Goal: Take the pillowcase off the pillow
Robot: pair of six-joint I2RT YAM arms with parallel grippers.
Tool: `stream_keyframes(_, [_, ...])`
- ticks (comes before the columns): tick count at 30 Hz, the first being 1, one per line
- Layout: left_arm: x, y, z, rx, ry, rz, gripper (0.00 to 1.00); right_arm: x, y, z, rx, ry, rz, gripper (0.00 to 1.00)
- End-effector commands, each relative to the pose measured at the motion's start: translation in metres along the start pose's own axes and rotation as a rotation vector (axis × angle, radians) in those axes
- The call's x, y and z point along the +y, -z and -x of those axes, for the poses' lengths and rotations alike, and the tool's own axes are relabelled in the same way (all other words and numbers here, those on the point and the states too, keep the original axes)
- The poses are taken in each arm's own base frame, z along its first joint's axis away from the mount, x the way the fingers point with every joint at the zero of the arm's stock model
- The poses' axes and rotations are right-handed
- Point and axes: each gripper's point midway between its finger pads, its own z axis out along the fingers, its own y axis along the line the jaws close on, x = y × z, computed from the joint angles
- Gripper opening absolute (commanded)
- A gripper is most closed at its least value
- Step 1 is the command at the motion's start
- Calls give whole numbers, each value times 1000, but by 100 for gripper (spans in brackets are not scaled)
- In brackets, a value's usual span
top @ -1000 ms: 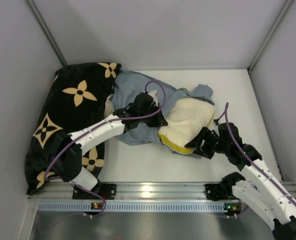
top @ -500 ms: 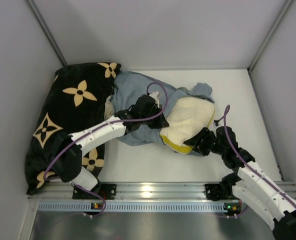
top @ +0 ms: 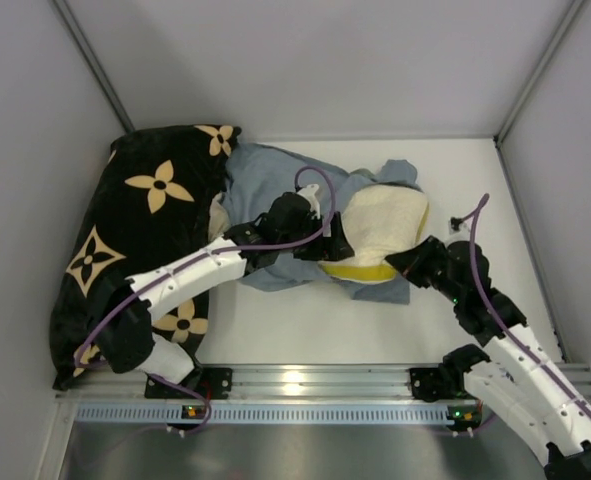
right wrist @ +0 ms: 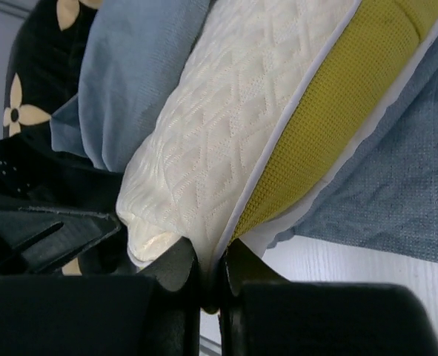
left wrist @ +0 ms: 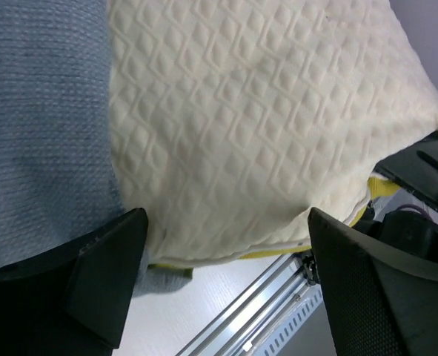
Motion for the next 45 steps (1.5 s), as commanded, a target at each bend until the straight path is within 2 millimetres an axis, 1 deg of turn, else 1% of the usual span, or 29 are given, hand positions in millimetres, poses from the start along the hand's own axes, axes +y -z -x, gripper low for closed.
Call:
stream_keyframes(1, [-26, 42, 36, -126, -69, -13, 94, 17, 28, 65, -245, 77, -56, 0])
stream_keyframes(2, [-25, 57, 43, -150, -73, 14, 95, 22, 34, 72, -266, 93, -57, 0])
stream_keyframes(3, [-21, 64, 47, -173, -75, 46, 95, 21, 38, 78, -291, 99, -75, 0])
stream_keyframes(4, [-8, 71, 58, -230, -71, 127, 96, 16, 43, 78, -291, 103, -107, 0])
stream_keyframes(5, [-4, 81, 63, -263, -69, 157, 96, 21, 51, 87, -319, 105, -108, 0])
stream_keyframes(6, [8, 86, 60, -263, -64, 212, 96, 21, 56, 94, -349, 115, -124, 0])
stream_keyframes(8, [30, 95, 64, -313, -53, 324, 98, 25, 69, 102, -375, 126, -140, 0])
stream_keyframes(9, [44, 95, 56, -300, -39, 379, 98, 25, 74, 108, -396, 132, -156, 0])
stream_keyframes(12, [73, 97, 49, -319, 5, 488, 99, 31, 90, 117, -420, 147, -176, 0])
stream_keyframes(13, [87, 95, 42, -305, 20, 525, 99, 33, 95, 120, -428, 149, -174, 0])
stream_keyframes(14, [95, 93, 39, -302, 33, 546, 99, 40, 103, 124, -446, 150, -161, 0])
stream_keyframes(16, [113, 93, 37, -301, 78, 586, 99, 41, 112, 126, -453, 160, -161, 0])
stream_keyframes(17, [123, 89, 30, -282, 88, 611, 99, 47, 120, 130, -466, 159, -151, 0])
stream_keyframes(23, [159, 75, 20, -248, 145, 681, 99, 51, 140, 127, -449, 173, -145, 0])
stream_keyframes(26, [169, 63, 24, -249, 186, 637, 99, 48, 145, 120, -419, 178, -147, 0])
stream_keyframes(27, [177, 57, 21, -217, 220, 611, 99, 47, 145, 114, -397, 181, -141, 0])
stream_keyframes(29, [183, 51, 25, -205, 243, 588, 99, 46, 146, 109, -376, 185, -139, 0])
stream_keyframes(30, [183, 48, 34, -213, 238, 576, 99, 45, 147, 107, -369, 186, -133, 0])
stream_keyframes(31, [193, 41, 34, -190, 247, 597, 99, 43, 146, 104, -361, 187, -136, 0])
stream_keyframes(32, [195, 38, 39, -187, 233, 600, 99, 42, 146, 102, -352, 188, -132, 0])
stream_keyframes(33, [196, 36, 52, -203, 232, 601, 99, 44, 144, 98, -334, 192, -120, 0])
stream_keyframes(34, [205, 27, 51, -181, 231, 626, 99, 44, 143, 97, -325, 193, -116, 0])
stream_keyframes(36, [215, 20, 58, -177, 214, 659, 99, 45, 141, 92, -301, 195, -106, 0])
stream_keyframes(37, [221, 9, 62, -163, 207, 673, 99, 45, 140, 91, -296, 196, -102, 0])
stream_keyframes(40, [234, -4, 69, -148, 188, 707, 99, 51, 143, 90, -288, 195, -77, 0])
stream_keyframes(42, [241, -6, 75, -157, 162, 743, 99, 52, 144, 90, -287, 205, -72, 0])
stream_keyframes(43, [249, -9, 71, -137, 155, 775, 99, 54, 147, 91, -292, 206, -68, 0])
stream_keyframes(44, [253, -6, 78, -157, 141, 813, 99, 55, 148, 93, -297, 208, -69, 0])
stream_keyframes(45, [259, -7, 76, -150, 137, 839, 99, 55, 149, 93, -299, 211, -69, 0])
